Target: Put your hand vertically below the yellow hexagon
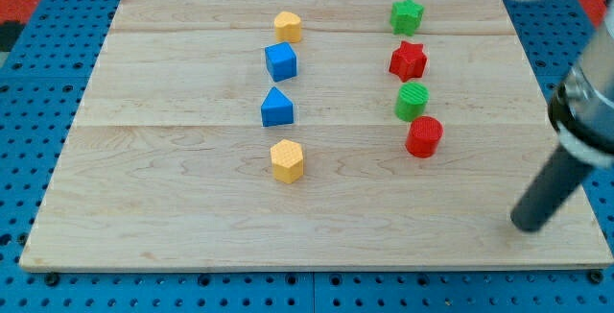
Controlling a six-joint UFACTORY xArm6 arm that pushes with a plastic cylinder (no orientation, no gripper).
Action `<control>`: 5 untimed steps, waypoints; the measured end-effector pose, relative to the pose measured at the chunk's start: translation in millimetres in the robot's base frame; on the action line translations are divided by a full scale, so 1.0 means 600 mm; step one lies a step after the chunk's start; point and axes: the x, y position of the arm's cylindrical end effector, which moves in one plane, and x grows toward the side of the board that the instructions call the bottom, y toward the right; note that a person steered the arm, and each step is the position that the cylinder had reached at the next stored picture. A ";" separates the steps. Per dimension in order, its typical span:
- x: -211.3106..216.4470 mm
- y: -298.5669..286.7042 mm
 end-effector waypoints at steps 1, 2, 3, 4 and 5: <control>0.024 -0.129; -0.048 -0.254; -0.096 -0.284; -0.003 -0.272; -0.026 -0.356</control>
